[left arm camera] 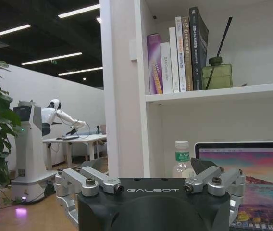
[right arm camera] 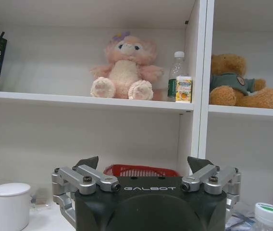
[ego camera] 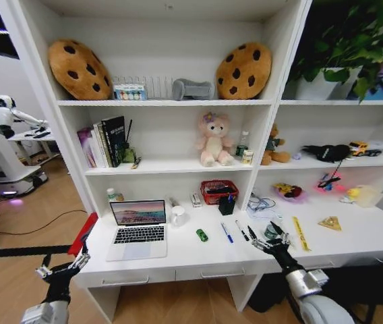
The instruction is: Organize the objects on the table.
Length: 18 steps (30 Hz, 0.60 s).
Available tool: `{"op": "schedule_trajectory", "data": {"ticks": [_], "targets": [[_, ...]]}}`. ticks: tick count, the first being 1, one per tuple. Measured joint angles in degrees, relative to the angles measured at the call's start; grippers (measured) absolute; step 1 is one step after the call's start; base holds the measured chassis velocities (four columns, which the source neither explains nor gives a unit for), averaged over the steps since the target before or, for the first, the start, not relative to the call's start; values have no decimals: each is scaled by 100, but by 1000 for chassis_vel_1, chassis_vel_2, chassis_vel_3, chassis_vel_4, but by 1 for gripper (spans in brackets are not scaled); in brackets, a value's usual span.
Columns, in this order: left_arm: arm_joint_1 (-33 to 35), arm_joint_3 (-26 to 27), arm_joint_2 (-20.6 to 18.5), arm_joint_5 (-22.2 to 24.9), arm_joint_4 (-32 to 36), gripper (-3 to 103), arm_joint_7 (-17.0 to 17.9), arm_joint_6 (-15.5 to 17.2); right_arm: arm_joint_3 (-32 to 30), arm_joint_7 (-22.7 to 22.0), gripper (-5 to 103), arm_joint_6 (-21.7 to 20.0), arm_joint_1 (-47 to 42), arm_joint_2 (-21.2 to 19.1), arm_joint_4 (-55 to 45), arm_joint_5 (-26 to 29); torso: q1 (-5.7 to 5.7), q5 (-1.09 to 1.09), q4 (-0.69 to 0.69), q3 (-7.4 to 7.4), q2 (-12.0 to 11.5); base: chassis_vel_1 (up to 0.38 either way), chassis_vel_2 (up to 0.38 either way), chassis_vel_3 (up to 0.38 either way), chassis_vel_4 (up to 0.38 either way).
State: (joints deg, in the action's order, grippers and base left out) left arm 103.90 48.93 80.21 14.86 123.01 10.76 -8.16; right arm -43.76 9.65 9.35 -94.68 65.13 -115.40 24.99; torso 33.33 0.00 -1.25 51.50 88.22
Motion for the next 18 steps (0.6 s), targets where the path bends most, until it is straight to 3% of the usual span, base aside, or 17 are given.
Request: {"op": "schedule_trajectory", "data": {"ticks": [18], "targets": [[-46,-26,-36,-19,33,100,29,35,37,-7,100,6,-1,49,89,-84,0,0,1,0,0,-155,156,161,-161]]}}
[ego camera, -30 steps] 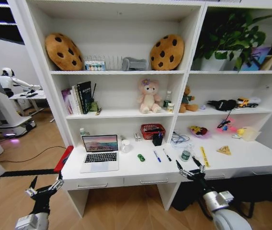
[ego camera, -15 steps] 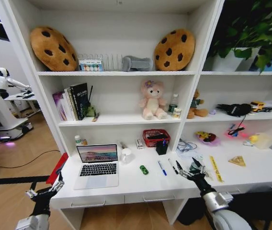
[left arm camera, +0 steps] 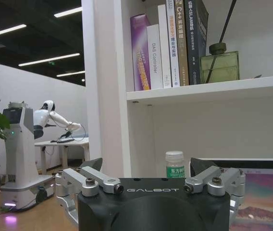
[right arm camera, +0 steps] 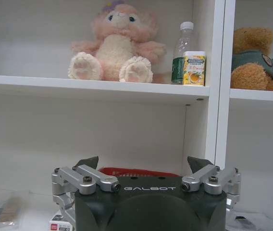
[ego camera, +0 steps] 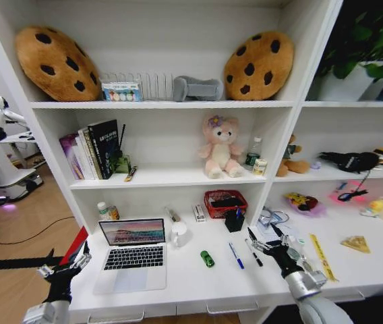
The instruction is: Organize the objects on the table.
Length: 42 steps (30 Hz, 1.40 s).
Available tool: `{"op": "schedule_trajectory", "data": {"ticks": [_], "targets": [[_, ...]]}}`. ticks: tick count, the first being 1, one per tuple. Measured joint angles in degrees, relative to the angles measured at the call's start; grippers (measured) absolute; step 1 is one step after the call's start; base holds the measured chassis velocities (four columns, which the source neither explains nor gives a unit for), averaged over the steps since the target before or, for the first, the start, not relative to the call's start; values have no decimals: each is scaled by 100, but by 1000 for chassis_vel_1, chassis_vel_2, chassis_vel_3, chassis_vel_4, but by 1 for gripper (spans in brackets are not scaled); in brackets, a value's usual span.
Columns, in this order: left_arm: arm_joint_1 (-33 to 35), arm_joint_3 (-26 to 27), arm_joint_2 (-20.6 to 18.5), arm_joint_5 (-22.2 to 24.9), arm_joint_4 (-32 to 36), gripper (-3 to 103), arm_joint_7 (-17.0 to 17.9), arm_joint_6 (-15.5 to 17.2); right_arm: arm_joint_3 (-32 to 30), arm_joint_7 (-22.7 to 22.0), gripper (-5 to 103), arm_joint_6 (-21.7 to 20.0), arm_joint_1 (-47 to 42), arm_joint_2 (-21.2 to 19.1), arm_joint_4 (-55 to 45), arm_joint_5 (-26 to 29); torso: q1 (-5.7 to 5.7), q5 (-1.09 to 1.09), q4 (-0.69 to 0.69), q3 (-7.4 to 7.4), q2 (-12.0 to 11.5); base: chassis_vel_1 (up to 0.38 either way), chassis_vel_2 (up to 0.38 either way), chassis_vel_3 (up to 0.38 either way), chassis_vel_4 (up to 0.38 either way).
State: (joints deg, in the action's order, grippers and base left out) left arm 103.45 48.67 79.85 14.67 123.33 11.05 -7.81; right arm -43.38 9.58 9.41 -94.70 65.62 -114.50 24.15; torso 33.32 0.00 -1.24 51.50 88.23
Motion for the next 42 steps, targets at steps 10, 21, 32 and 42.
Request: {"op": "schedule_trajectory", "data": {"ticks": [10,21,32,42], "targets": [[30,15,-24,11,42,99,29,104,-14,-126,100,-8,-20,-13,-89,-38,5,0,3,1,-2,-110,110,110,-111],[343,54,-812,-43,421,62,-206,430,-20,-147,100,36,-136,199,-94,-197,-2,0,0,0,0,0,0,0,0],[633,-77,-3148,343,571,19,-293,879,16,-154,100,152,-149,321,149,-254,1,-1,1,1,0,0,0,0,0],[-81,37,-5137,1666,491,0,-75,1366,24,-150,100,247,-276,496,244,-348,1,1,-2,1,-1,0,0,0,0]]}}
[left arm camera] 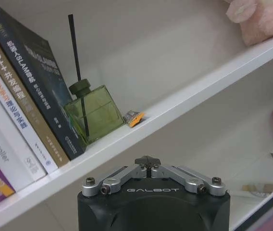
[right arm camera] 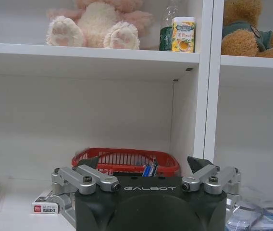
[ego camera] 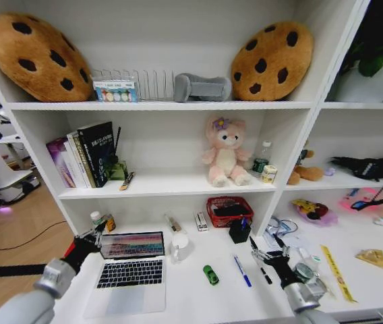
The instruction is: Organize the objects on the table.
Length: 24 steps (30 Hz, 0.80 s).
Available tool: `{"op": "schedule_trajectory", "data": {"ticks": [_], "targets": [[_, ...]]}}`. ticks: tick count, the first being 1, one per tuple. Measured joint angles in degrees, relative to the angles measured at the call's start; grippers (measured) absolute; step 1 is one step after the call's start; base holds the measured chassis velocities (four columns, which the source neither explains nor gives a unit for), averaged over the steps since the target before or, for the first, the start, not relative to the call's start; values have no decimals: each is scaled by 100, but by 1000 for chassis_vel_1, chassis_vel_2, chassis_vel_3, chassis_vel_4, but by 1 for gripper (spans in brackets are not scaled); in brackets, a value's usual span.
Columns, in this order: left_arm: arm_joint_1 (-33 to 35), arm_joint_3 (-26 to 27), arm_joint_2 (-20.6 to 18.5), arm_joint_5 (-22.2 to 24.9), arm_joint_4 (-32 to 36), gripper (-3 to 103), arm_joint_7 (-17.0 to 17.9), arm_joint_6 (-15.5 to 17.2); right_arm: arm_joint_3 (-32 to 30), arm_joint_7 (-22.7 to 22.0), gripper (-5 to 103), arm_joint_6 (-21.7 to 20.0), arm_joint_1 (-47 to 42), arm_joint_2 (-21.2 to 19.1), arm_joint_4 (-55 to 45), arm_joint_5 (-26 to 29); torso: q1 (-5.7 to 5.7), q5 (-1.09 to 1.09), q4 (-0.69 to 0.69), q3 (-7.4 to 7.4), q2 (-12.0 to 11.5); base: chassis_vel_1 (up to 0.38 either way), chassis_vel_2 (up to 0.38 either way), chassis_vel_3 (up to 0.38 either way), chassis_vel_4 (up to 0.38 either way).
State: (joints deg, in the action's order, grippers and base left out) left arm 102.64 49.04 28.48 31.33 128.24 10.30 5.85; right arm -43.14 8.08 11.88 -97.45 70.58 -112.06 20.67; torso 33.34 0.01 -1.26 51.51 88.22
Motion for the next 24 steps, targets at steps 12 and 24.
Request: {"op": "schedule_trajectory", "data": {"ticks": [12,24], "targets": [[-252,-821,-1981,4,-778,0,-231,-393,-53,6,100,31,-71,145,36,-1,0,-1,2,0,0,0,0,0,0],[-107,-1148,-3068,841,-682,0,-282,-293,62,-25,100,37,-118,291,-3,-174,0,-1,2,0,0,0,0,0,0]]}}
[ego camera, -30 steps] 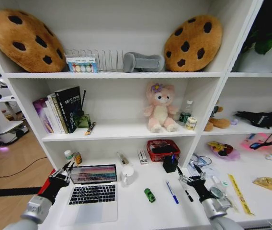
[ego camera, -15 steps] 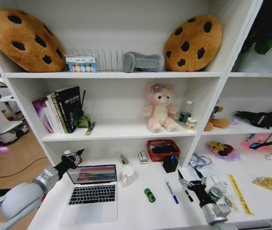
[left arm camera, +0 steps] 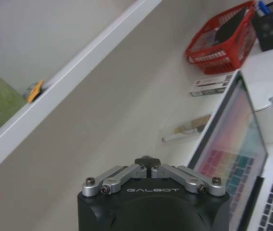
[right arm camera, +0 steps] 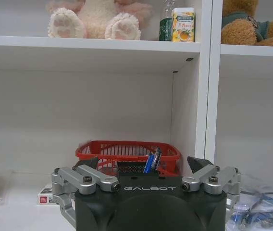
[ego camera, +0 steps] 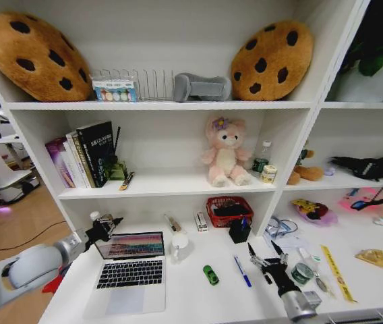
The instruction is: Organize the objects on the table.
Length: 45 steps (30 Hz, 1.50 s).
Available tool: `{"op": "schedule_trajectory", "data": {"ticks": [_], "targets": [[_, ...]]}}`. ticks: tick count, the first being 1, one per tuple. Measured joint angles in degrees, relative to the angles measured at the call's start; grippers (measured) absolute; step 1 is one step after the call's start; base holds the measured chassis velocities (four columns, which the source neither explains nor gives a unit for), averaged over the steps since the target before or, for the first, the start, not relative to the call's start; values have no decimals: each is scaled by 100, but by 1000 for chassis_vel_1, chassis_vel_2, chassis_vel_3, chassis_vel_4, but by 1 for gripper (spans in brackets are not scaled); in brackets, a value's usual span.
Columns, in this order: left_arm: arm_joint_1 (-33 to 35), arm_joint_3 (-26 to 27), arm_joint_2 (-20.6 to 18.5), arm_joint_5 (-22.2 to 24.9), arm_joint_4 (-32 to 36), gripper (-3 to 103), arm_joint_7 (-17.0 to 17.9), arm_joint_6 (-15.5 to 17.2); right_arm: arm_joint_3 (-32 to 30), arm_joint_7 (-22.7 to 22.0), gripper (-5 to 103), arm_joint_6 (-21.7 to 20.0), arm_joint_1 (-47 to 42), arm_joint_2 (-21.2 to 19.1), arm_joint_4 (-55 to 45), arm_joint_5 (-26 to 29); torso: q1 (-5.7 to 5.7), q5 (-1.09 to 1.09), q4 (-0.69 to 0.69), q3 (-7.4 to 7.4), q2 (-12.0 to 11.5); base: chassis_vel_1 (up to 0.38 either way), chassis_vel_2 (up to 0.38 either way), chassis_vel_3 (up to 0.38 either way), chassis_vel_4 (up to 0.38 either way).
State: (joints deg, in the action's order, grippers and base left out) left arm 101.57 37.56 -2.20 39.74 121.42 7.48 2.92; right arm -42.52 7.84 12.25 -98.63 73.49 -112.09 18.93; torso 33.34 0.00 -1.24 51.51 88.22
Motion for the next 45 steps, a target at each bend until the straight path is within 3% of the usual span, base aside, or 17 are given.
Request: {"op": "schedule_trajectory", "data": {"ticks": [8,16,22,29,35,41,43,45], "targets": [[9,-322,-197,144,560,0,175,234,2,-49,100,4,5,-82,5,47,-1,0,1,0,0,0,0,0,0],[-25,-616,-76,187,1007,0,405,405,-16,-80,100,4,34,-157,20,127,0,0,0,-1,0,0,0,0,0],[53,-1311,325,-250,1175,0,631,502,-22,-104,100,-25,74,-154,14,149,-1,0,0,-1,0,0,0,0,0],[783,-1260,877,-747,1017,0,637,461,-24,-127,100,-82,117,-163,2,144,-1,0,0,-1,0,0,0,0,0],[1120,-1643,1635,-1334,675,0,581,407,3,-177,100,-174,154,-167,-14,133,-1,-2,3,-1,0,0,0,0,0],[1189,-1559,1889,-1529,556,-1,545,263,66,-210,100,-239,150,-134,-93,12,-1,1,-1,-1,0,0,0,0,0],[1126,-1481,2031,-1515,534,3,566,229,74,-211,100,-244,129,-127,-114,-23,-1,0,-1,-1,0,0,0,0,0],[929,-1279,2500,-1283,546,12,676,233,87,-211,100,-243,52,-122,-131,-103,-1,0,-1,-1,0,0,0,0,0]]}}
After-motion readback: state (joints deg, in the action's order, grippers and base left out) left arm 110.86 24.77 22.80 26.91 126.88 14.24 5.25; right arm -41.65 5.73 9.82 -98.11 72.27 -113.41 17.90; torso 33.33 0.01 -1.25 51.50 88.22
